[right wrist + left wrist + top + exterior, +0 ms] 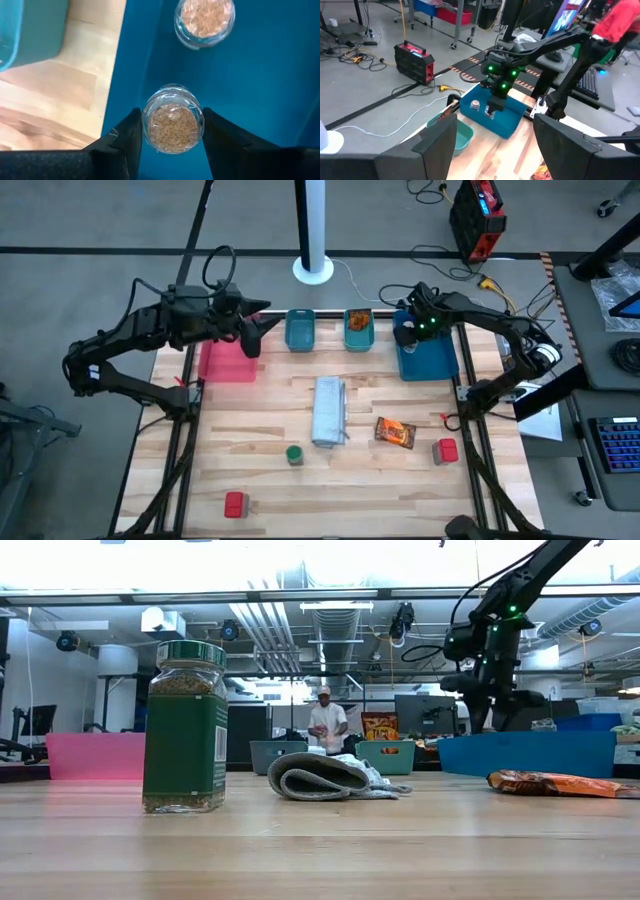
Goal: Sort spices by type
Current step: Put the brown seasoning bottle into the blue bin, then put the left red seasoning can into the dark green bin
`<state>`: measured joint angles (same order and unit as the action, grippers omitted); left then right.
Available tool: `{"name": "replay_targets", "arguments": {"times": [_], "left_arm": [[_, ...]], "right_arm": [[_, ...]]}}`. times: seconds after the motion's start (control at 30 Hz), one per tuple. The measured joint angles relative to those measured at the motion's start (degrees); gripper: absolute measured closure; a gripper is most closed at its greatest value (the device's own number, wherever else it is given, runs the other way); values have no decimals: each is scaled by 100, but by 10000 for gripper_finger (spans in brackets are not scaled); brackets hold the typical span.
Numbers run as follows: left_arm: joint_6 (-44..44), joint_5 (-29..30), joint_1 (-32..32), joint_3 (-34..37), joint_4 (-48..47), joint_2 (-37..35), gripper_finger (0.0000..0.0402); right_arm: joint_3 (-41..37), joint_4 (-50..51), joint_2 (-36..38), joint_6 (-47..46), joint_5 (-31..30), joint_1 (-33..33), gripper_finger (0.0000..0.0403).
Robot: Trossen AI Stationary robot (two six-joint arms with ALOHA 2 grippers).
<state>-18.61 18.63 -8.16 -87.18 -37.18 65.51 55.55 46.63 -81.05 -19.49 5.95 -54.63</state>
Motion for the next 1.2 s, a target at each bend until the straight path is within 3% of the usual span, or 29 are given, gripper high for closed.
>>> {"name": "replay_targets", "arguments": {"times": [0.6, 0.9, 1.2], "left_arm": [[204, 356, -20, 0, 9, 5, 155], [361, 356, -20, 0, 10, 5, 155], [621, 450, -20, -2, 9, 7, 155]], "right_arm": [[-839, -939, 213, -155, -6, 101, 243], [-783, -815, 228, -314, -8, 101, 120], [-121, -149, 579, -243, -10, 101, 112]]}}
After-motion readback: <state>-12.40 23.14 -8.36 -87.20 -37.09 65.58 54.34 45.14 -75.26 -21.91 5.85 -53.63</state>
